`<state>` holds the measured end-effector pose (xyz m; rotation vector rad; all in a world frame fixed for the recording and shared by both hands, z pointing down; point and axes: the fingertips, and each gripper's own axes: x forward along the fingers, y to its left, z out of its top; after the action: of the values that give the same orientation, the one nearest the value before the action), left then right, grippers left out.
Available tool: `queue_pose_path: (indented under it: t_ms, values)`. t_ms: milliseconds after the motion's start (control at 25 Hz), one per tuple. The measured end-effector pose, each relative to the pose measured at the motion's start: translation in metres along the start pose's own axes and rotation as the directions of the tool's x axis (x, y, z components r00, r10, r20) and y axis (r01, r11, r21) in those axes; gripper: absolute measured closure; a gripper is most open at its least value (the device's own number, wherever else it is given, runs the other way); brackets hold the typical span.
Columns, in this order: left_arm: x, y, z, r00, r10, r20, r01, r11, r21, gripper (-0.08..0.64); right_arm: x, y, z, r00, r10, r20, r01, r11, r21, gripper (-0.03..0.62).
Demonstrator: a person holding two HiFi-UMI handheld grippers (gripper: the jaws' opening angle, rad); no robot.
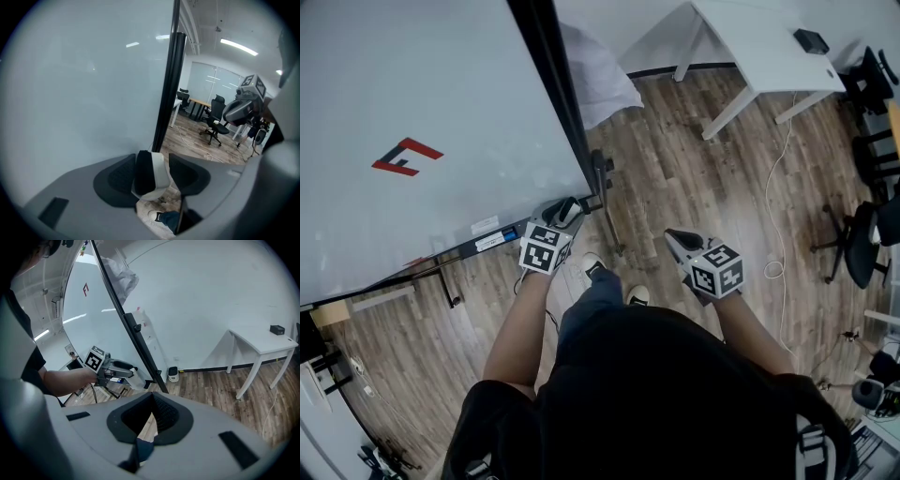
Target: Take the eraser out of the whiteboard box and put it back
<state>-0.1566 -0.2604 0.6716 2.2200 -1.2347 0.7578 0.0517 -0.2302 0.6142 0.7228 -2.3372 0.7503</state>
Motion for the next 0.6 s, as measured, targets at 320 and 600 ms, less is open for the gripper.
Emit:
queue_pose_path:
  t_ms: [320,600]
  values:
    - [0.0058,0.0019,-0.0054,1.0,-0.012,-0.021,0.011,1.0,-0.017,0.339,0.0023,-0.0028,-0.0029,1.0,-0.003,-0.009,0.003,1.0,0.005,0.597]
    - [0.004,0.0053,-0.0072,0.999,-0.016,-0.046,0.014,0.999,-0.038,0.367,0.0053,0.0004,-0.0024,1.0,0.007,-0.012,-0.007,1.0,0.001,0.597]
